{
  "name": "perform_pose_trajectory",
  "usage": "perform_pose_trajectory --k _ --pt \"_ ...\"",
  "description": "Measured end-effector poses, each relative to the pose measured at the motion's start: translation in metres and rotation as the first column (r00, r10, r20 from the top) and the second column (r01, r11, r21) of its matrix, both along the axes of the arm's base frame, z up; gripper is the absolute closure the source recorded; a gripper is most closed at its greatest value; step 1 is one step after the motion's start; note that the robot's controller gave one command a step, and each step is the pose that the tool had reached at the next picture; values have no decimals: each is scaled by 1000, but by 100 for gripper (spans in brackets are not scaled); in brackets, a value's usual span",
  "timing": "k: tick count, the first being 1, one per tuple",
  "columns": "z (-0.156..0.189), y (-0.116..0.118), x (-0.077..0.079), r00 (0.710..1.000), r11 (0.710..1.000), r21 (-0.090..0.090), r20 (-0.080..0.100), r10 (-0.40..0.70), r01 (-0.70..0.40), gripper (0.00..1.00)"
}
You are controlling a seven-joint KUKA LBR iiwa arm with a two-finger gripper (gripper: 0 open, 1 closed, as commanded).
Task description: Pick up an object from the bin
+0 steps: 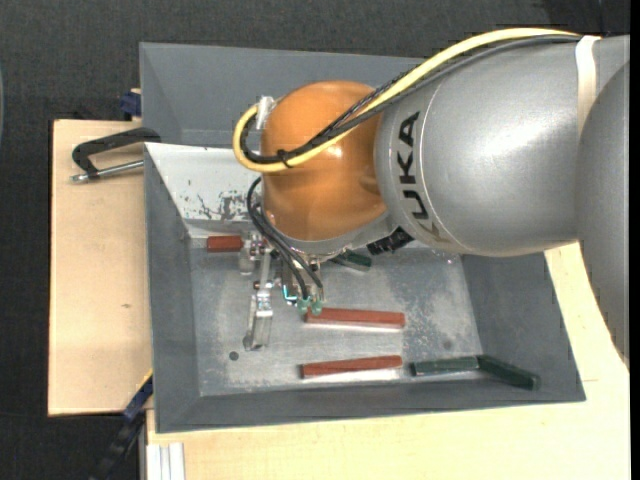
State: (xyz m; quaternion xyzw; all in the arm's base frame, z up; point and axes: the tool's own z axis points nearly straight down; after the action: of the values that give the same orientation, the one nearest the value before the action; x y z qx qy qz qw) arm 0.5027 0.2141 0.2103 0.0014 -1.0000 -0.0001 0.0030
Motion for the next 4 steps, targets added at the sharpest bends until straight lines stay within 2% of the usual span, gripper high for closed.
perform_pose_trajectory --k 1,2,3,4 --pt "3 -1 2 1000 1000 2 7 -2 2 0" --pt "-54 -44 7 995 995 2 10 102 -102 0" --pt "-57 -92 15 999 999 2 10 -50 50 0" --pt "-66 -136 33 985 985 1 12 173 -173 0"
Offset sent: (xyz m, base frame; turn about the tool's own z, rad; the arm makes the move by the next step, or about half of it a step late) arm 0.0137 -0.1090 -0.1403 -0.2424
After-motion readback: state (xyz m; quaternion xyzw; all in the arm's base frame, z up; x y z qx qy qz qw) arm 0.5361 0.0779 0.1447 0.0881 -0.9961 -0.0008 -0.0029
